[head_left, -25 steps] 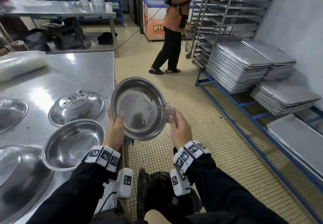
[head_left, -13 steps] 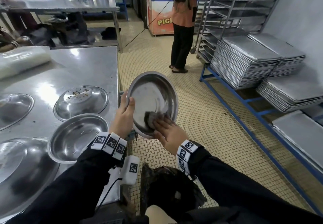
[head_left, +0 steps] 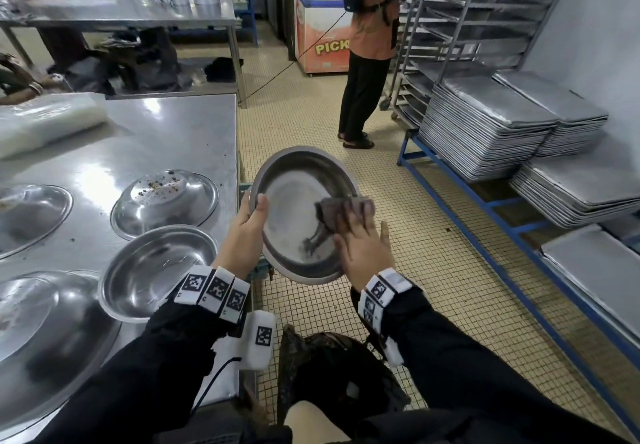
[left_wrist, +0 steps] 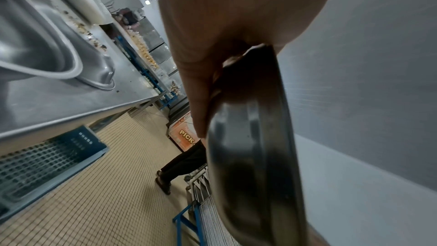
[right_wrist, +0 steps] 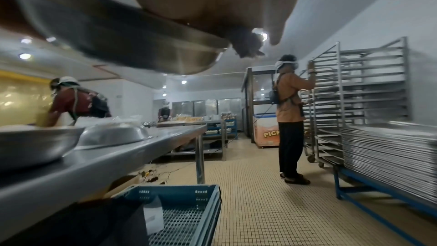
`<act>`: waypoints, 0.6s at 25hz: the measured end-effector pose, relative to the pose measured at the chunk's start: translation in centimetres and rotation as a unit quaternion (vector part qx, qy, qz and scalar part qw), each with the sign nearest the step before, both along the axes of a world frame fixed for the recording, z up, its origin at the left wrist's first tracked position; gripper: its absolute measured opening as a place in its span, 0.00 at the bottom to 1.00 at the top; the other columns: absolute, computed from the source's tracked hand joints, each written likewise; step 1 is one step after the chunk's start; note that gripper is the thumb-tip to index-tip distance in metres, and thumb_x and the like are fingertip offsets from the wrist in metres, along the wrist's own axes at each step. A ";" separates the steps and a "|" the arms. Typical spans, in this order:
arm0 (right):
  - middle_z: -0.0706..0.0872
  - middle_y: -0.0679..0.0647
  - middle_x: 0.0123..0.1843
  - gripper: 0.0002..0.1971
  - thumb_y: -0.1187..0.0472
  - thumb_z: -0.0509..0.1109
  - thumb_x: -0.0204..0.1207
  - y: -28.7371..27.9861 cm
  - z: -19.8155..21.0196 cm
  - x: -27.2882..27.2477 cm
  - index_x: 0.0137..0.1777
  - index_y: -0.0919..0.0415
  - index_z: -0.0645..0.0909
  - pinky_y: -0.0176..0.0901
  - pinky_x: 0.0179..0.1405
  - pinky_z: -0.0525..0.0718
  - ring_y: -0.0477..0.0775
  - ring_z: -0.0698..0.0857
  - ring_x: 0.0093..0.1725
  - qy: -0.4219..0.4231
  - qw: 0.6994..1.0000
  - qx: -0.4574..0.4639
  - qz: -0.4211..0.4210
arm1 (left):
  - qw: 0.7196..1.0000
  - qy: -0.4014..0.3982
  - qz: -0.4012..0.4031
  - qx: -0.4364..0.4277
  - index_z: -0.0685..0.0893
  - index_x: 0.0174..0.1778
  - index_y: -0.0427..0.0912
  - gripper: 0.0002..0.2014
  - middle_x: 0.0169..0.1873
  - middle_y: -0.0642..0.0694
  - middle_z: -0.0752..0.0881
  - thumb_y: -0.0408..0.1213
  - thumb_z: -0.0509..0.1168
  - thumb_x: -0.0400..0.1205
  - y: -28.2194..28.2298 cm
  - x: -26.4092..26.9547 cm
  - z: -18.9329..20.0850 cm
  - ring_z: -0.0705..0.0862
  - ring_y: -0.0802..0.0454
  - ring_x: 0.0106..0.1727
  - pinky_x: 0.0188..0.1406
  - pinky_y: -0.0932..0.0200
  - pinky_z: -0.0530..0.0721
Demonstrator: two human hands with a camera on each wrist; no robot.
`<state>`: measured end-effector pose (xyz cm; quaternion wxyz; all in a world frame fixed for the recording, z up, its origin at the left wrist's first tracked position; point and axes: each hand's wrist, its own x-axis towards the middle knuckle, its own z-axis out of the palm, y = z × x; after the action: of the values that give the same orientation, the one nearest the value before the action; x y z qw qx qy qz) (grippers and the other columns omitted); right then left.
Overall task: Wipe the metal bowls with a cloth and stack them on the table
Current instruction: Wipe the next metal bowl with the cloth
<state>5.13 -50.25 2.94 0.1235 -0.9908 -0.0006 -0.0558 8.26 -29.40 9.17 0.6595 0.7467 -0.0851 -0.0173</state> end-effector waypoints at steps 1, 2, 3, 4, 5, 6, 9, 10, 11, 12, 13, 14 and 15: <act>0.32 0.45 0.84 0.27 0.43 0.39 0.85 -0.6 0.5 0.4 0.81 0.46 0.36 0.60 0.80 0.40 0.53 0.30 0.81 -0.013 1.000 0.016 -0.012 | 1.000 0.024 0.001 -0.004 0.75 0.69 0.52 0.18 0.62 0.52 0.83 0.53 0.50 0.89 0.1 -0.1 -0.4 0.81 0.55 0.66 0.69 0.54 0.77; 0.32 0.47 0.84 0.28 0.44 0.42 0.86 -0.9 1.2 0.8 0.82 0.48 0.37 0.54 0.78 0.44 0.52 0.33 0.82 -0.035 0.998 0.051 -0.018 | 0.999 0.048 0.001 -0.010 0.77 0.68 0.51 0.18 0.62 0.48 0.84 0.54 0.50 0.88 0.2 -0.3 -0.4 0.82 0.49 0.65 0.70 0.47 0.77; 0.36 0.51 0.85 0.30 0.45 0.45 0.86 -1.0 2.0 1.0 0.83 0.52 0.39 0.47 0.76 0.51 0.49 0.41 0.82 -0.053 0.992 0.107 -0.028 | 0.998 0.067 -0.004 -0.014 0.79 0.66 0.48 0.19 0.60 0.45 0.86 0.53 0.51 0.88 0.4 -0.2 -0.5 0.83 0.45 0.63 0.69 0.42 0.78; 0.46 0.54 0.85 0.30 0.47 0.49 0.86 -1.1 2.7 1.1 0.84 0.54 0.45 0.43 0.73 0.58 0.45 0.54 0.78 -0.061 0.981 0.177 -0.043 | 0.996 0.081 -0.016 -0.019 0.82 0.64 0.45 0.21 0.57 0.42 0.88 0.53 0.51 0.88 0.6 -0.2 -0.4 0.85 0.42 0.60 0.67 0.39 0.79; 0.63 0.57 0.81 0.29 0.48 0.52 0.86 -1.3 3.3 1.2 0.83 0.55 0.53 0.42 0.70 0.68 0.44 0.68 0.71 -0.068 0.967 0.238 -0.058 | 0.995 0.094 -0.029 -0.026 0.84 0.62 0.43 0.22 0.54 0.40 0.89 0.53 0.51 0.88 0.8 -0.2 -0.2 0.87 0.40 0.57 0.65 0.38 0.81; 0.77 0.55 0.70 0.25 0.48 0.55 0.85 -1.5 3.9 1.2 0.80 0.56 0.62 0.44 0.64 0.78 0.46 0.78 0.62 -0.075 0.954 0.281 -0.073 | 0.993 0.107 -0.040 -0.031 0.86 0.59 0.42 0.22 0.51 0.39 0.90 0.52 0.52 0.88 1.2 -0.2 0.0 0.88 0.38 0.55 0.62 0.38 0.82; 0.85 0.45 0.47 0.16 0.52 0.63 0.83 -2.1 4.7 1.1 0.68 0.54 0.75 0.26 0.33 0.77 0.40 0.85 0.43 -0.043 0.926 0.363 -0.095 | 0.990 0.122 -0.051 -0.053 0.88 0.55 0.43 0.18 0.47 0.40 0.91 0.50 0.56 0.87 2.1 0.7 -0.1 0.88 0.39 0.51 0.59 0.40 0.82; 0.85 0.43 0.47 0.14 0.53 0.64 0.82 -2.2 4.5 1.0 0.67 0.53 0.76 0.23 0.31 0.74 0.36 0.83 0.42 -0.032 0.917 0.386 -0.097 | 0.990 0.110 -0.059 -0.066 0.86 0.60 0.44 0.17 0.51 0.40 0.90 0.49 0.58 0.86 2.3 0.9 -0.4 0.88 0.40 0.53 0.59 0.40 0.82; 0.85 0.42 0.47 0.13 0.55 0.65 0.82 -2.0 4.2 0.8 0.65 0.52 0.77 0.23 0.31 0.74 0.36 0.84 0.43 -0.034 0.908 0.404 -0.106 | 0.991 0.087 -0.062 -0.081 0.81 0.68 0.47 0.19 0.58 0.41 0.88 0.50 0.61 0.84 2.5 1.1 -0.8 0.87 0.40 0.57 0.60 0.40 0.83; 0.85 0.43 0.47 0.12 0.57 0.65 0.82 -1.6 3.9 0.7 0.64 0.53 0.78 0.24 0.31 0.75 0.40 0.85 0.44 -0.049 0.898 0.419 -0.124 | 0.992 0.068 -0.053 -0.089 0.73 0.75 0.52 0.25 0.64 0.41 0.84 0.51 0.63 0.81 2.7 1.1 -1.2 0.85 0.39 0.61 0.61 0.38 0.83; 0.85 0.44 0.47 0.11 0.58 0.65 0.82 -1.0 3.6 0.6 0.62 0.55 0.78 0.25 0.32 0.76 0.44 0.86 0.46 -0.076 0.885 0.434 -0.147 | 0.993 0.056 -0.041 -0.094 0.66 0.78 0.59 0.31 0.68 0.41 0.80 0.51 0.66 0.79 2.7 0.9 -1.7 0.84 0.38 0.63 0.60 0.35 0.83; 0.86 0.46 0.48 0.10 0.59 0.64 0.82 -0.3 3.4 0.5 0.62 0.56 0.78 0.26 0.33 0.77 0.47 0.87 0.48 -0.105 0.869 0.452 -0.170 | 0.994 0.050 -0.030 -0.095 0.61 0.79 0.63 0.34 0.68 0.42 0.79 0.48 0.68 0.78 2.4 0.4 -2.0 0.84 0.37 0.62 0.57 0.37 0.86; 0.85 0.46 0.49 0.10 0.60 0.64 0.82 0.5 3.2 0.5 0.62 0.57 0.77 0.27 0.36 0.78 0.48 0.86 0.49 -0.131 0.850 0.473 -0.190 | 0.994 0.045 -0.028 -0.093 0.58 0.80 0.62 0.35 0.66 0.43 0.79 0.43 0.68 0.80 1.9 -0.1 -2.5 0.85 0.39 0.60 0.54 0.43 0.88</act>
<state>5.66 -49.75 6.15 0.5629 -0.7769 0.1977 -0.2014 8.14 -27.50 6.65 0.7284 0.6779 -0.0776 -0.0611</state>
